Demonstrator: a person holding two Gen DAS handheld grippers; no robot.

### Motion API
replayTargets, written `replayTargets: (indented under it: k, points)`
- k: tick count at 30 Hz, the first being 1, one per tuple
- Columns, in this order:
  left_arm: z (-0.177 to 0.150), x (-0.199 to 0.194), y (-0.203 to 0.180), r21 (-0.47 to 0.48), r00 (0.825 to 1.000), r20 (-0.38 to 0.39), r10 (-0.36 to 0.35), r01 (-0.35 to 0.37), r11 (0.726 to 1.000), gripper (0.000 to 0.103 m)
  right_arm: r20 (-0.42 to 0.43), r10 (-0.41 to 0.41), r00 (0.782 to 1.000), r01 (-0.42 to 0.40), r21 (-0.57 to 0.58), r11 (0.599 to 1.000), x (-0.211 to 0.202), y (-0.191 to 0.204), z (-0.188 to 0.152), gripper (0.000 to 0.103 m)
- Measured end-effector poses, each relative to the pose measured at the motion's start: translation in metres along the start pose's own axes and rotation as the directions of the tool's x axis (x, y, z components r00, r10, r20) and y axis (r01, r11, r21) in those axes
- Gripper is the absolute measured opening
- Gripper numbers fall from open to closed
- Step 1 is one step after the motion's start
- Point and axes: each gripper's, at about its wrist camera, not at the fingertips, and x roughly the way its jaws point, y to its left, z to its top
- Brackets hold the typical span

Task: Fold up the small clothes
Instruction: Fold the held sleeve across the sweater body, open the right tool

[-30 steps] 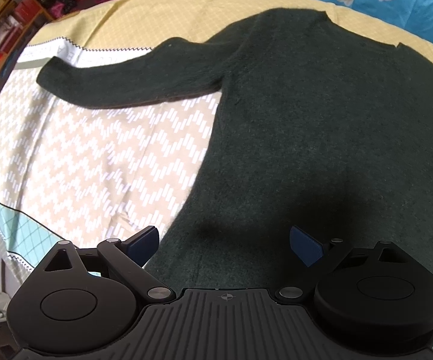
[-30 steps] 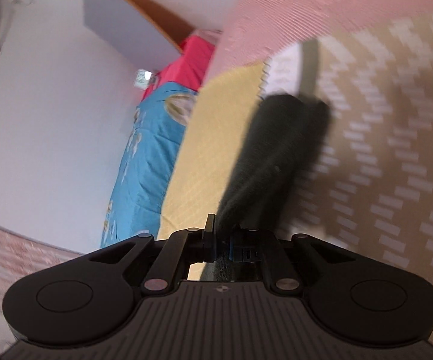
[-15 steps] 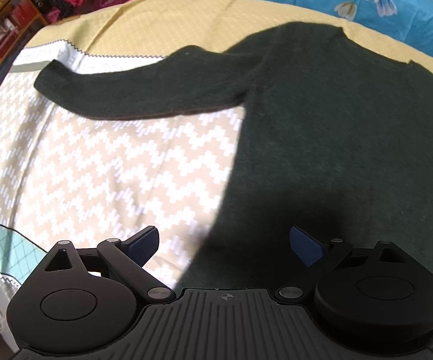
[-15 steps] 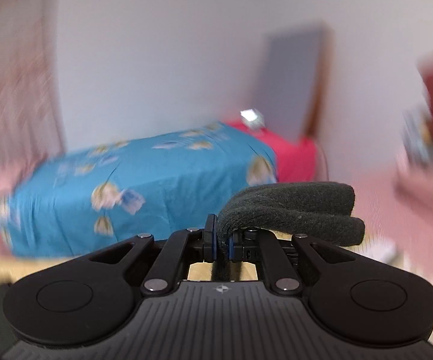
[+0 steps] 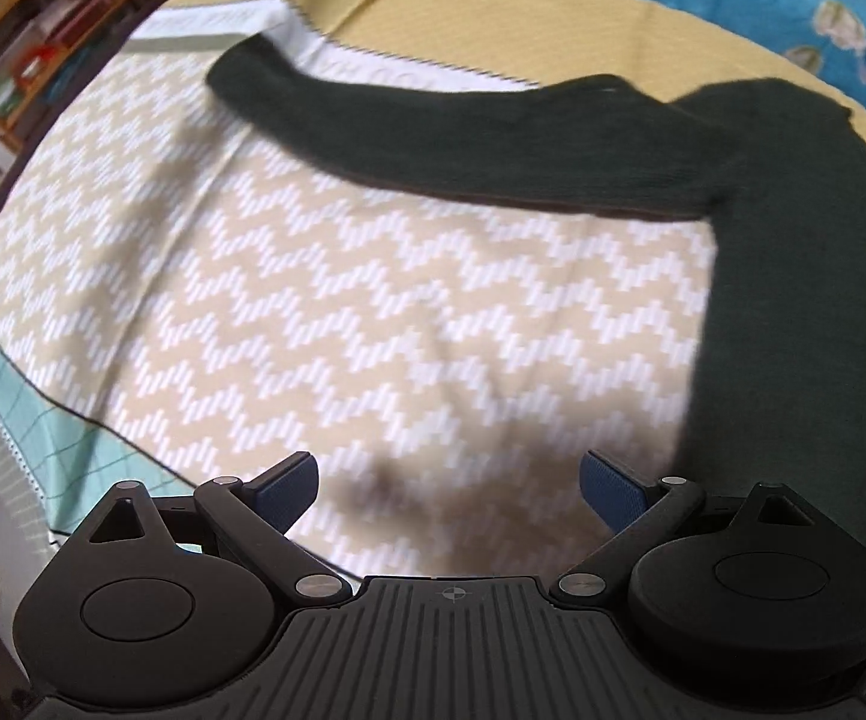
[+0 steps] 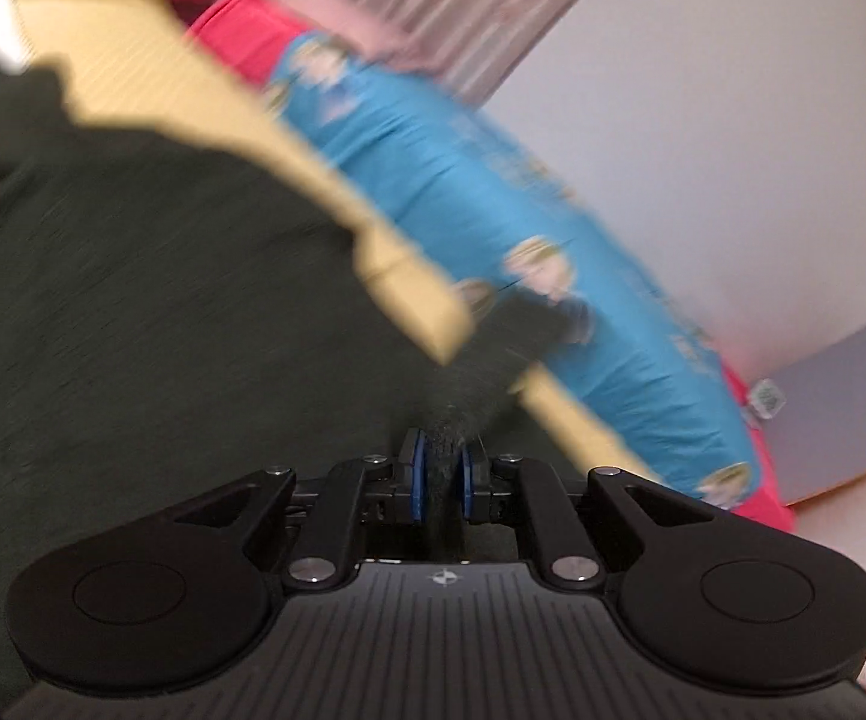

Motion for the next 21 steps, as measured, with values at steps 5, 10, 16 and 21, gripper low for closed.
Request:
replayTargets:
  k: [5,10,16,21]
  points:
    - [0.004,0.012,0.023,-0.040,1.000,-0.020,0.012,-0.012,0.999,0.103,-0.048,-0.031,0.998,0.029,-0.033,0.999,0.007,0.019,0.004,0.038]
    - [0.006,0.020,0.027,-0.047,0.999,-0.033,-0.003,0.002,0.999,0.103,-0.031,-0.001,1.000,0.000,-0.016,1.000,0.006,0.026,0.011,0.047]
    - [0.008,0.020,0.028,-0.031,0.999,-0.031,-0.022,0.021,0.999,0.103,-0.083,0.025,0.996,-0.026,-0.012,1.000,0.021,0.045,0.029,0.009]
    - [0.008,0.021,0.036,-0.034,0.999,-0.024,-0.029,0.028,0.999,0.103,0.060,-0.017,0.998,0.011,0.103,0.995,-0.007,0.035,0.053,0.009]
